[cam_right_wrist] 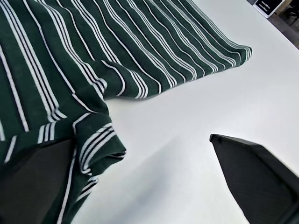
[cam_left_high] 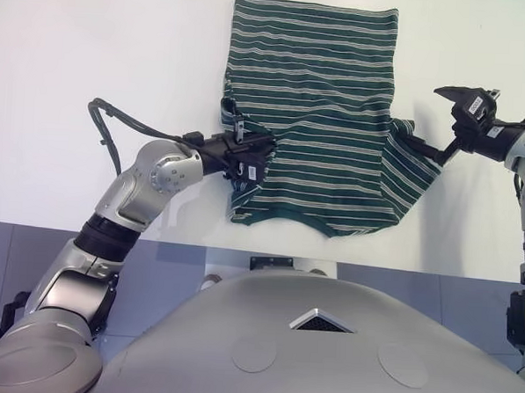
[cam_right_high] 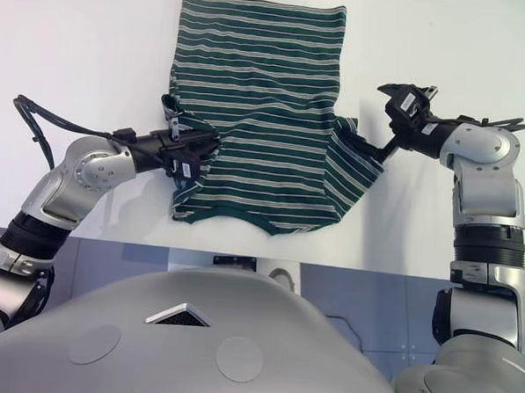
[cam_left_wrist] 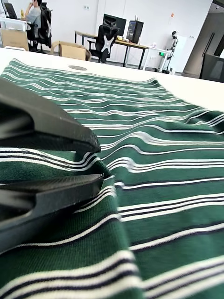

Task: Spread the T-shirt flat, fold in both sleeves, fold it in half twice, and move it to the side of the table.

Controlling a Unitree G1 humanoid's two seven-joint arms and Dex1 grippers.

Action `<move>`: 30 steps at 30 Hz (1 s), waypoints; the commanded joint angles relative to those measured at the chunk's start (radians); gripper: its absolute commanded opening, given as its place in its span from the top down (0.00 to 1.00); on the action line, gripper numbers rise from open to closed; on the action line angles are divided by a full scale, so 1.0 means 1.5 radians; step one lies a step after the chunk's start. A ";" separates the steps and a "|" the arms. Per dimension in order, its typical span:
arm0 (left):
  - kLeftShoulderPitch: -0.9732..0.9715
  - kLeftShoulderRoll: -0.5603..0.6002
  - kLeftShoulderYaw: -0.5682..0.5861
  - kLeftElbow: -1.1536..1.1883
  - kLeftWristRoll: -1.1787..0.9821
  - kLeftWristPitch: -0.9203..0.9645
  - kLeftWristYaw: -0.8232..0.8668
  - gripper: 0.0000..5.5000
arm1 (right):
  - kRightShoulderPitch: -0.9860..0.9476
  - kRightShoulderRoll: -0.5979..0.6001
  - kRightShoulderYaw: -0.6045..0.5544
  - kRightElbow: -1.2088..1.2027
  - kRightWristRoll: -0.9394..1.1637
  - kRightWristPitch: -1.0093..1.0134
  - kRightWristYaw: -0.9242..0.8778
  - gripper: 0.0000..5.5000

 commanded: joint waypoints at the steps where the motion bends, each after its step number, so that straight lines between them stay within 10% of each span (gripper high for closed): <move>1: -0.009 -0.013 -0.002 -0.005 -0.010 0.010 0.001 0.74 | -0.021 -0.033 -0.002 0.023 -0.028 -0.028 0.007 0.02; 6: -0.017 -0.040 0.025 0.016 0.084 0.026 0.131 0.56 | 0.012 -0.139 -0.020 0.029 -0.055 -0.078 0.068 0.02; 20: 0.003 -0.053 0.027 0.030 0.145 0.048 0.220 0.55 | 0.110 -0.212 -0.009 -0.044 -0.050 -0.109 0.194 0.02; 30: -0.004 -0.059 0.019 0.040 0.148 0.051 0.220 0.55 | 0.120 -0.187 0.023 -0.057 -0.044 -0.109 0.190 0.41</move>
